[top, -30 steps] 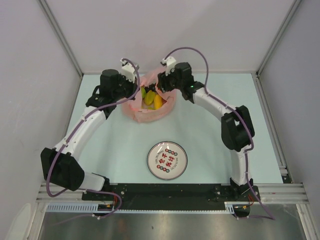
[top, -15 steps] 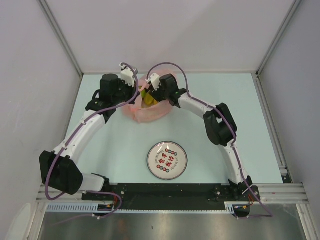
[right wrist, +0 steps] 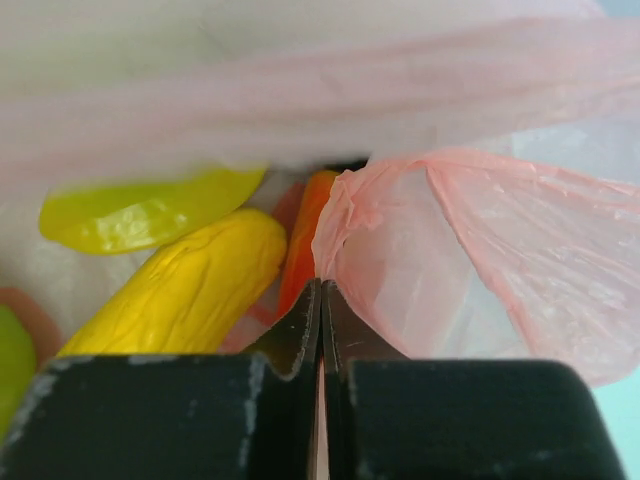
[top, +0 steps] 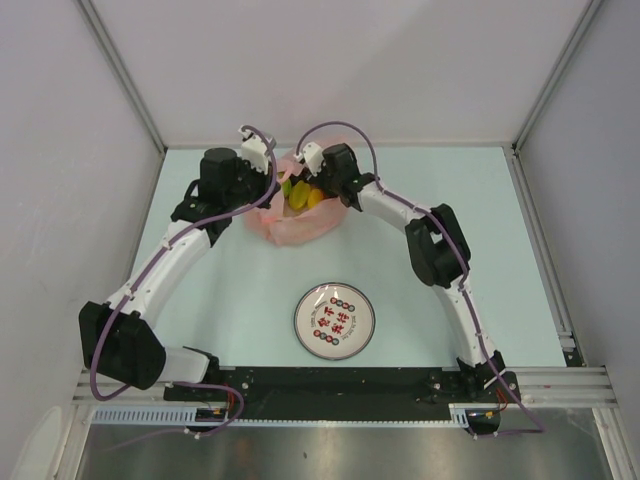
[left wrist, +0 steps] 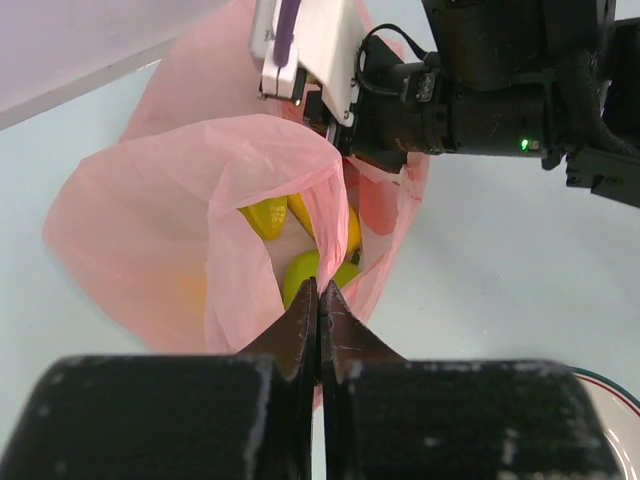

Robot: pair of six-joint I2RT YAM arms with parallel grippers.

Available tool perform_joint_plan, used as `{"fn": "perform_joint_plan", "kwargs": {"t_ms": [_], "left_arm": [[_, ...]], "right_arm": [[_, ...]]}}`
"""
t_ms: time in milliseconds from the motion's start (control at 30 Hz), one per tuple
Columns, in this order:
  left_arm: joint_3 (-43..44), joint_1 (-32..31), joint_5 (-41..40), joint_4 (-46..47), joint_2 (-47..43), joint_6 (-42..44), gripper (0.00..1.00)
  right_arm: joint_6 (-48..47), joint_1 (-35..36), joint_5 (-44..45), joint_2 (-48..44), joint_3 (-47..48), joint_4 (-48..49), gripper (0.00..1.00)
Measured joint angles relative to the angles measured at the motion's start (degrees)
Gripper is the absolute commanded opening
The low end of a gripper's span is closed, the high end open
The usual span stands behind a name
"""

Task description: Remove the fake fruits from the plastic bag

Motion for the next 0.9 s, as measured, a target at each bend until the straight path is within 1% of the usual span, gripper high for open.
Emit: {"fn": "perform_joint_plan", "kwargs": {"t_ms": [133, 267, 367, 433, 533, 700, 733, 833, 900], "left_arm": [[0.0, 0.0, 0.0, 0.1, 0.0, 0.0, 0.01], [0.3, 0.0, 0.7, 0.4, 0.7, 0.0, 0.00], [1.8, 0.0, 1.2, 0.6, 2.9, -0.1, 0.00], [4.9, 0.0, 1.8, 0.4, 5.7, -0.5, 0.00], [12.8, -0.3, 3.1, -0.2, 11.9, -0.9, 0.00], [34.6, -0.6, 6.1, -0.3, 25.5, -2.4, 0.00], [39.8, -0.6, 6.9, -0.2, 28.3, -2.5, 0.00], [51.7, -0.9, 8.1, 0.3, 34.6, -2.4, 0.00], [56.8, -1.2, 8.6, 0.8, 36.8, -2.4, 0.00]], "right_arm": [[4.0, -1.6, -4.6, -1.0, 0.0, -2.5, 0.00], [11.5, -4.3, -7.3, -4.9, 0.0, -3.9, 0.00], [17.6, -8.0, -8.7, -8.8, 1.3, -4.0, 0.00], [21.0, -11.2, -9.3, -10.8, 3.5, -3.6, 0.00], [24.8, -16.1, -9.7, -12.7, 7.1, -1.9, 0.00], [28.7, -22.7, -9.1, -12.6, 13.0, 1.6, 0.00], [29.0, -23.5, -8.7, -12.4, 14.3, 1.9, 0.00], [29.4, -24.7, -7.5, -12.2, 16.4, 3.3, 0.00], [28.9, -25.0, -6.8, -12.9, 16.3, 4.5, 0.00]]}}
